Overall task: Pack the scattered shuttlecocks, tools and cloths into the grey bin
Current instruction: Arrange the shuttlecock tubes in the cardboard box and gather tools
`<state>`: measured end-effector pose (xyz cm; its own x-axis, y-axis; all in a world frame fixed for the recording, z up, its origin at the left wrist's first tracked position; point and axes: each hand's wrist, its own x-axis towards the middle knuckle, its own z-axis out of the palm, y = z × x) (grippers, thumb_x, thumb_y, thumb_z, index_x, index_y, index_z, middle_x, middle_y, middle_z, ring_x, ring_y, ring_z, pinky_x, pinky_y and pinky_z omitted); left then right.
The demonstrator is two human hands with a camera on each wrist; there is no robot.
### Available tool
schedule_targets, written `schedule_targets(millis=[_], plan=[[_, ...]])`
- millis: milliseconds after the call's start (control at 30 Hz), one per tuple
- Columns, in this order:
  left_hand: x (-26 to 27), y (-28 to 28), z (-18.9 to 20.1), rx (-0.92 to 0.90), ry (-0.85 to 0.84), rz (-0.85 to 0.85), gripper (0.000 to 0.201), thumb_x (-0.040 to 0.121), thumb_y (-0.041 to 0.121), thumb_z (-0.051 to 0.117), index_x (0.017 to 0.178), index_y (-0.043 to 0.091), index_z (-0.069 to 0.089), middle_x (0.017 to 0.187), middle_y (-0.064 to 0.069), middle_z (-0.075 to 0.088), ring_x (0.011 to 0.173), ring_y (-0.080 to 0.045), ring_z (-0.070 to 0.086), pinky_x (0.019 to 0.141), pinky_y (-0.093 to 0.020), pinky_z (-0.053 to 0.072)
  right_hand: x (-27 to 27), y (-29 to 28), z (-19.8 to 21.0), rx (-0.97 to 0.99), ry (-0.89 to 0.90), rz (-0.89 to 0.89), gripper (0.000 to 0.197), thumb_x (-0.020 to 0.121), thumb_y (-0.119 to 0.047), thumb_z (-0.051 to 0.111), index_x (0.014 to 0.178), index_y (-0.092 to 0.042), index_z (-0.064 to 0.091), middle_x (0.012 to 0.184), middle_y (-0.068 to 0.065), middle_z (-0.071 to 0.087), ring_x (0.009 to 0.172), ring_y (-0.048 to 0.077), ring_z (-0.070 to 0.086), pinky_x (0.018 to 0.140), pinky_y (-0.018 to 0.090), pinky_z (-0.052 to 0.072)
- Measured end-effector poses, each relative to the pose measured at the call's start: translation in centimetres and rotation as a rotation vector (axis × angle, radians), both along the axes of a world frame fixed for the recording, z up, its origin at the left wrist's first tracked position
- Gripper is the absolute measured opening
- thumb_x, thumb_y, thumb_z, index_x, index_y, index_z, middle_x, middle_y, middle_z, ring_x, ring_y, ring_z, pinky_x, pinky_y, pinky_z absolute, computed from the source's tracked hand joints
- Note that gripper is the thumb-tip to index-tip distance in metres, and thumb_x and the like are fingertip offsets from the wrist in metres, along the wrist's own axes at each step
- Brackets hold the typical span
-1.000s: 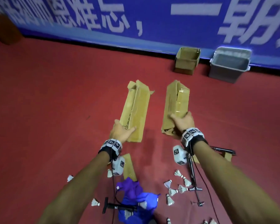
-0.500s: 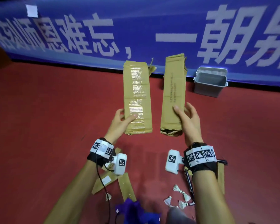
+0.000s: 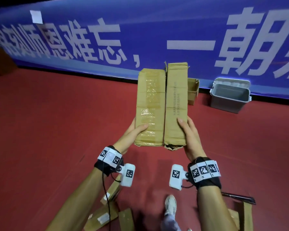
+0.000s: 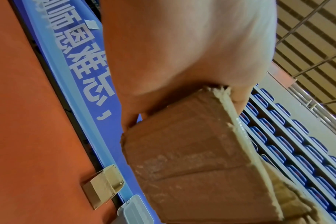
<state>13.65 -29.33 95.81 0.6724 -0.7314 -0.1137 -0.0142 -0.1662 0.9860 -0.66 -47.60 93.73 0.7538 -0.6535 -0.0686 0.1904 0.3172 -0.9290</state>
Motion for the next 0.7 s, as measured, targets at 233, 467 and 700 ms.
schedule_targets(millis=[233,467,700], plan=[[15.9,-14.5,3.3,0.117,-0.184,-0.059,0.064,0.084,0.071,0.062,0.140,0.050,0.042,0.148,0.011,0.051,0.137,-0.006,0.049,0.120,-0.043,0.036,15.6,-15.0,2.9,-0.040,0.008,-0.007,0.055,0.096,-0.030,0.069,0.146,-0.017,0.051,0.123,-0.004,0.074,0.115,0.012,0.069,0.083,0.019,0.057],[27.2,-25.1,6.0,0.044,-0.193,-0.003,0.041,0.100,0.039,0.061,0.139,0.041,0.049,0.126,0.023,0.067,0.117,0.004,0.063,0.101,-0.022,0.049,26.8,-25.8,4.7,-0.120,0.024,0.002,0.060,0.091,-0.035,0.075,0.145,-0.023,0.053,0.126,-0.003,0.072,0.117,0.011,0.069,0.096,0.031,0.054],[40.1,-37.0,3.7,0.062,-0.175,0.025,0.055,0.097,0.048,0.064,0.146,0.031,0.046,0.129,0.017,0.066,0.116,0.003,0.064,0.110,-0.034,0.048,38.9,-37.0,2.7,-0.170,0.054,-0.027,0.056,0.091,-0.031,0.075,0.143,-0.023,0.054,0.131,-0.003,0.069,0.122,0.011,0.065,0.102,0.031,0.051]])
